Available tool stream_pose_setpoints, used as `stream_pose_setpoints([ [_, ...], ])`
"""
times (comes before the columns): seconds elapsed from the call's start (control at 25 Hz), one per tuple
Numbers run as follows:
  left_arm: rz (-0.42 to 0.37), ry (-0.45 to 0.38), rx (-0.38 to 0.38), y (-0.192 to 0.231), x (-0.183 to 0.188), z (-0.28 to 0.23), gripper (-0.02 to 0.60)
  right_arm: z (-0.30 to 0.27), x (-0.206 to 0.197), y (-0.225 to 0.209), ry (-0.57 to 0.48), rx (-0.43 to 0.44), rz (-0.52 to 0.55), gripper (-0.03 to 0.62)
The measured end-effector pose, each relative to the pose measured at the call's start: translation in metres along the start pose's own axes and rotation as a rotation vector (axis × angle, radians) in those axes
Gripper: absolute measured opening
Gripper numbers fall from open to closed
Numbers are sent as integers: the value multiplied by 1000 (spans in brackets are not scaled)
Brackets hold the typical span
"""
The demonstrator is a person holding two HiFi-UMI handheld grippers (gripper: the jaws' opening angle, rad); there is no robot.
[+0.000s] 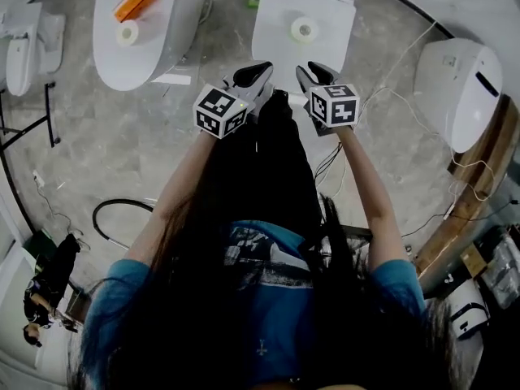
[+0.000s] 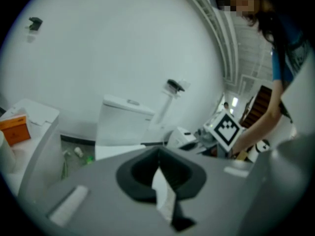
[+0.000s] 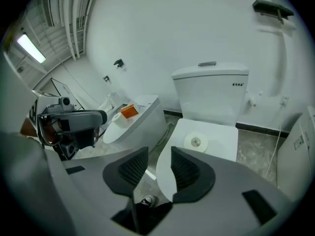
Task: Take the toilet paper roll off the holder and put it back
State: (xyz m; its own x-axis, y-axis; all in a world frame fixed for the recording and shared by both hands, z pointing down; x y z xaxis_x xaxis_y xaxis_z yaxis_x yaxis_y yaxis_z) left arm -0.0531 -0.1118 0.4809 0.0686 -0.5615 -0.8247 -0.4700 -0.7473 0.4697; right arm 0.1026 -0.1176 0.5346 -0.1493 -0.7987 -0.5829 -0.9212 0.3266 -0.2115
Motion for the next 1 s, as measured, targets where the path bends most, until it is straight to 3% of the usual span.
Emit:
stream_pose_setpoints([
  [0.28,2,-9,36,60,-9,-49,2,-85,5,-43,44,26,205,278],
  [0.48,2,2,41,90,-18,-75,2,-144,-2,-65,109,-47,419,393],
  [0.68,6,32,21,95,-36,-85,2,-177,-8,-80,143,-110,555,440],
  [1.0,-2,80,17,103,-51,-78,2,-222,-19,-83,257,-99,792,460],
])
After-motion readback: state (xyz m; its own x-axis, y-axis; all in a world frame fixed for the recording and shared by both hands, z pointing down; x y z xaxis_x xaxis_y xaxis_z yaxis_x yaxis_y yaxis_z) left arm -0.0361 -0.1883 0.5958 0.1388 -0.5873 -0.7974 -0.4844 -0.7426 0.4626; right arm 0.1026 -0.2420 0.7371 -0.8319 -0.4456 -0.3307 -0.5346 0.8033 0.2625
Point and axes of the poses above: the fingertips, and each gripper's own axes: z backward along the fingers, y to its left, x out of its top, the point moved 6 cm from there along z, backward along the fingers, and after that the axes turned 11 degrees about -x, right-handed, at the moved point
